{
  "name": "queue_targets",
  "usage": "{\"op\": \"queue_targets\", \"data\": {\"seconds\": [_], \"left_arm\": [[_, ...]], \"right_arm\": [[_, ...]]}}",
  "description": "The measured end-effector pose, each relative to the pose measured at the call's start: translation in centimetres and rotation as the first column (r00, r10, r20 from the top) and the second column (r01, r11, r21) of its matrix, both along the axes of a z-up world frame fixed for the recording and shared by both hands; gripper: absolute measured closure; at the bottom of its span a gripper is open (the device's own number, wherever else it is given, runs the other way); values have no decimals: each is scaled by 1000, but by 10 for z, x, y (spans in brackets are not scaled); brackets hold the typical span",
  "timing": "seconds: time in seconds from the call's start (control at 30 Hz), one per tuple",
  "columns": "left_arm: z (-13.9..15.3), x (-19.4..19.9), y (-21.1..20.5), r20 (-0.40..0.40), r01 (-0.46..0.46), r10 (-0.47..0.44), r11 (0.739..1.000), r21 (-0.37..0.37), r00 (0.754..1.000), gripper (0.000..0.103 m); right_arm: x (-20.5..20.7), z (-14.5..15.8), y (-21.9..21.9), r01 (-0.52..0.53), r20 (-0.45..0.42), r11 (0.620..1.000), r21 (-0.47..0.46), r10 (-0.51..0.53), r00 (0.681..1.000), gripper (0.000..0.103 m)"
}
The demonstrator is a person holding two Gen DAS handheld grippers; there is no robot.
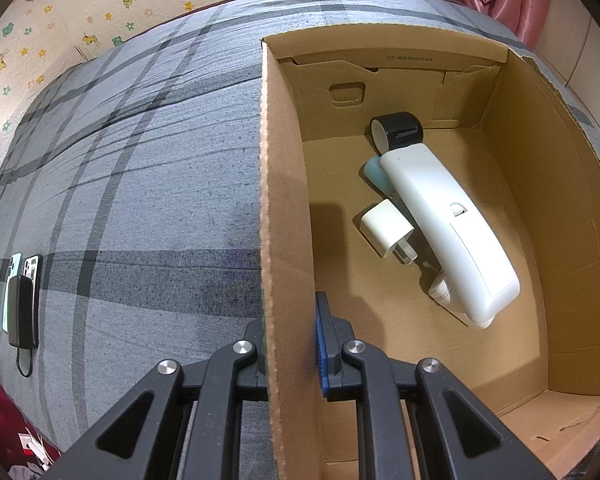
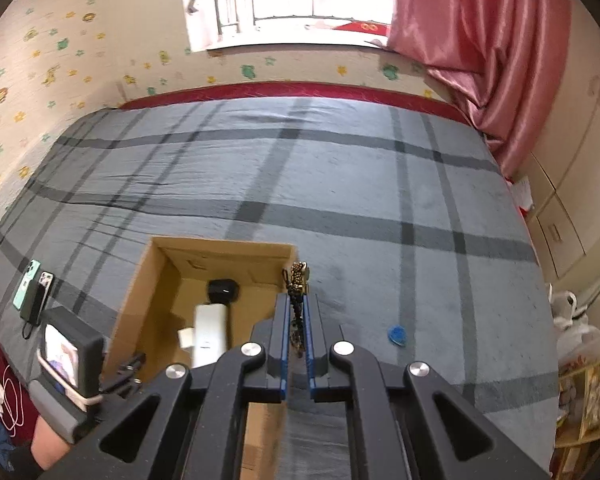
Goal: Organize rigid objects
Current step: 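Lift the keychain with the right gripper and carry it over the box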
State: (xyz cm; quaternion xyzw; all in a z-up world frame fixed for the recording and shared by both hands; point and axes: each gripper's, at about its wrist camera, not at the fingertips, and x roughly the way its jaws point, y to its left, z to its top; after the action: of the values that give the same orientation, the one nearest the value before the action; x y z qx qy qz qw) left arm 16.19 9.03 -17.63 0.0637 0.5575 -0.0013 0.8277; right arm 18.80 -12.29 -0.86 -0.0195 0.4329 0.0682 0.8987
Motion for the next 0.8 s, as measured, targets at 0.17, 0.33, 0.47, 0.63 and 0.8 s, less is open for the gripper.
{"op": "queue_targets", "data": {"seconds": [0.17, 0.33, 0.47, 0.63, 0.8], "left_arm": [[0, 0, 0, 1, 0, 0, 1000, -1, 1000, 88], [0, 0, 0, 1, 0, 0, 1000, -2, 1000, 88], [0, 0, 0, 1, 0, 0, 1000, -2, 1000, 88], [-1, -1, 0, 1, 0, 0, 1000, -3, 1000, 88], [-1, -1, 0, 0, 1, -1, 1000, -1, 1000, 88]], "right_arm": [[0, 0, 30, -55, -5, 998, 9, 55, 998, 98], [0, -13, 57, -100, -33, 995, 3, 100, 994, 98], [1, -27, 71, -120, -54, 993, -7, 119, 991, 98], [3, -45, 82, -134, -85, 991, -17, 132, 988, 98], [7, -67, 88, -138, -124, 990, -22, 134, 983, 98]]}}
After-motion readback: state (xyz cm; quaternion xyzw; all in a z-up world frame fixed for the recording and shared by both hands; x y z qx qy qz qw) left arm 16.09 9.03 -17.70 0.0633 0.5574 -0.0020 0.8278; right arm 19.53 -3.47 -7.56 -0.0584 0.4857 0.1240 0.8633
